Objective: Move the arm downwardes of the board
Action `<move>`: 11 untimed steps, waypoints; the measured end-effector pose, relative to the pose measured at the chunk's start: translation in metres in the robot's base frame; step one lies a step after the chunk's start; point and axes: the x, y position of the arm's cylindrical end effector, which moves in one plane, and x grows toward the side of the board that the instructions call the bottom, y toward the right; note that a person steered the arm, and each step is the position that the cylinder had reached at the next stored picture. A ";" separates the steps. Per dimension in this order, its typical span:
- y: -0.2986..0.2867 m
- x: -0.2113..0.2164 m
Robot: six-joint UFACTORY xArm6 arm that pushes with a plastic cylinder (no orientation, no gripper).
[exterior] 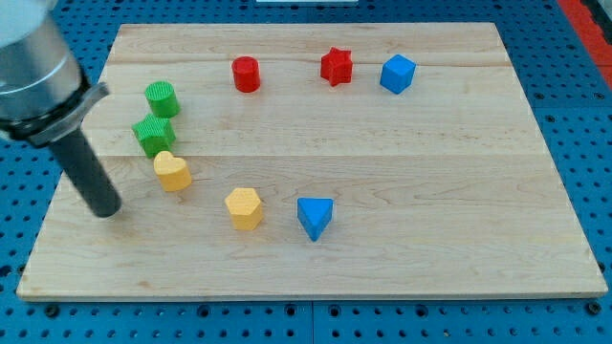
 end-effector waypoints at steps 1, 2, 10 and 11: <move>-0.023 0.014; -0.036 0.028; 0.082 0.094; 0.082 0.092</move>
